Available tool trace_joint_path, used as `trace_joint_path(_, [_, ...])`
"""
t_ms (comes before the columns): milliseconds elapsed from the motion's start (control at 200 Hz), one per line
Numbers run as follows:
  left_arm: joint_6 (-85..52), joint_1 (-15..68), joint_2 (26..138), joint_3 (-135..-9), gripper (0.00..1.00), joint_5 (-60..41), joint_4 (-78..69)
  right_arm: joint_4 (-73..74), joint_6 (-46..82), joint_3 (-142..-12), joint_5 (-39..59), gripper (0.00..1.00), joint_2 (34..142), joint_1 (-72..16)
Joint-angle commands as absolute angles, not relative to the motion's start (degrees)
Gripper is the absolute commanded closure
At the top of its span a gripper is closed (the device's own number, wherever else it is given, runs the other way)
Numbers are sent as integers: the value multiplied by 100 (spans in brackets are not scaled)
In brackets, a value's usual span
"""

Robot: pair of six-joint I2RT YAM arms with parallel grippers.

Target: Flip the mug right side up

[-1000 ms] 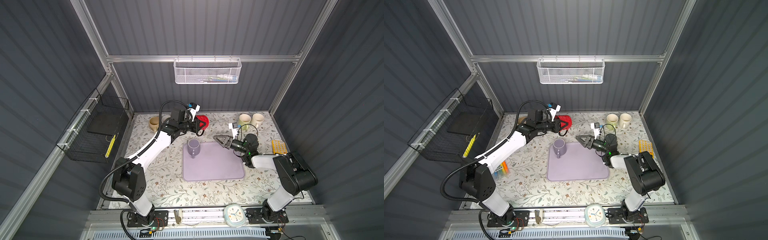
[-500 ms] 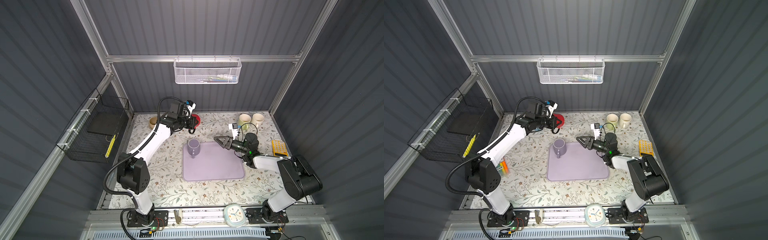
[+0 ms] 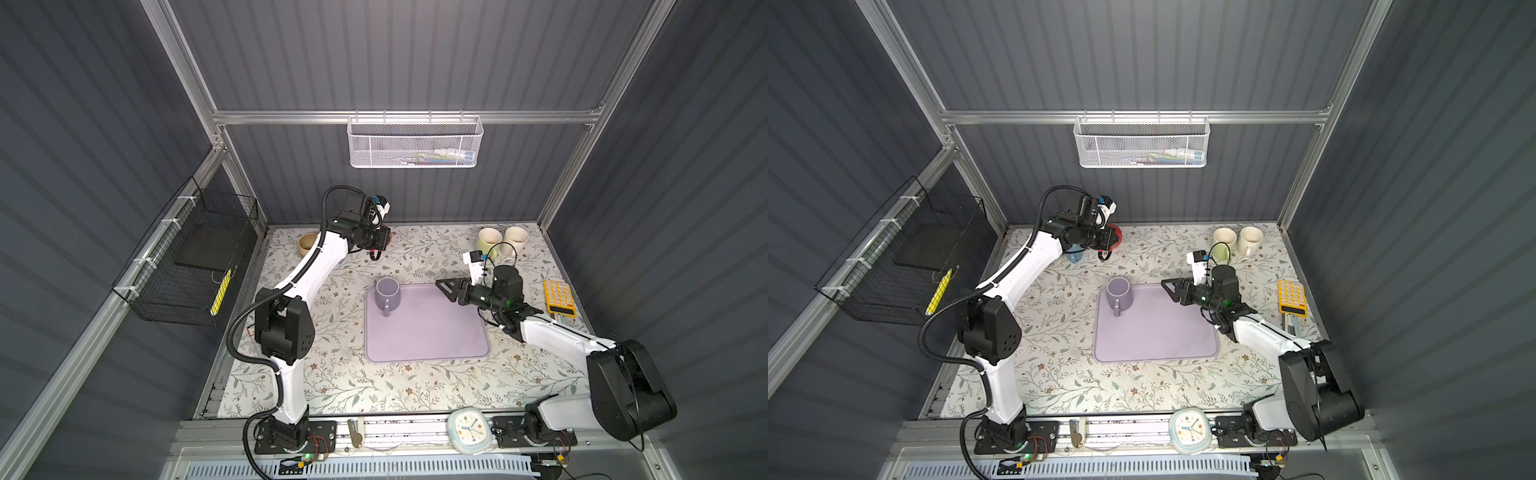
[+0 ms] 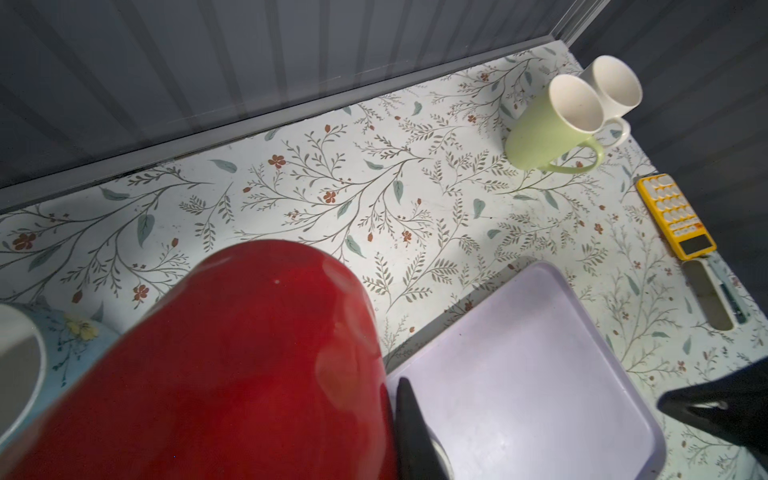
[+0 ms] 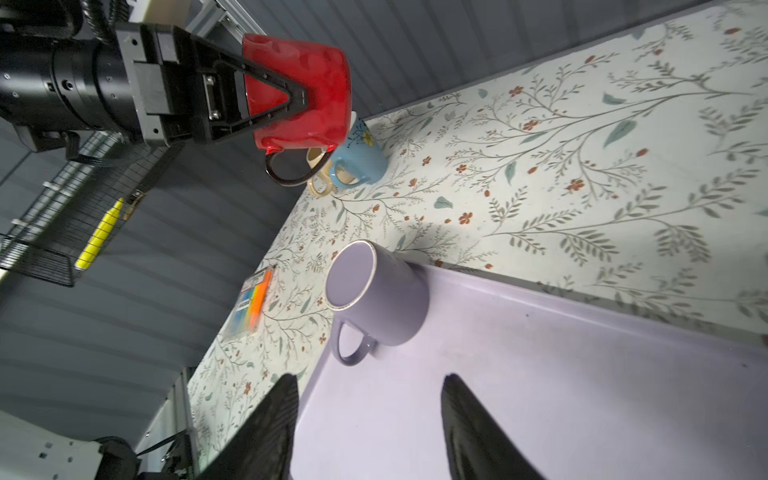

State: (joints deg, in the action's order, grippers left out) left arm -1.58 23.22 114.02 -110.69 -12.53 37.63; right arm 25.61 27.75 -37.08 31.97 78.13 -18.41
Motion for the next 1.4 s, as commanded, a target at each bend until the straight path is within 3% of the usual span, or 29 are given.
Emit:
trace_joint_path(0, [168,2260,11603,-11654,100,-1076,3947,1716,2311,-3803,2705,42,7615,-1846])
trace_joint_path(750, [679,1903,13847,-14404,100,-1047,5156,934,1951,-3665,2303,42,7086,-1872])
trace_joint_path(1396, [1150,1898,14226,-14357,100,-240,5547,888,1995,-3740,2290,41,7158,-1933])
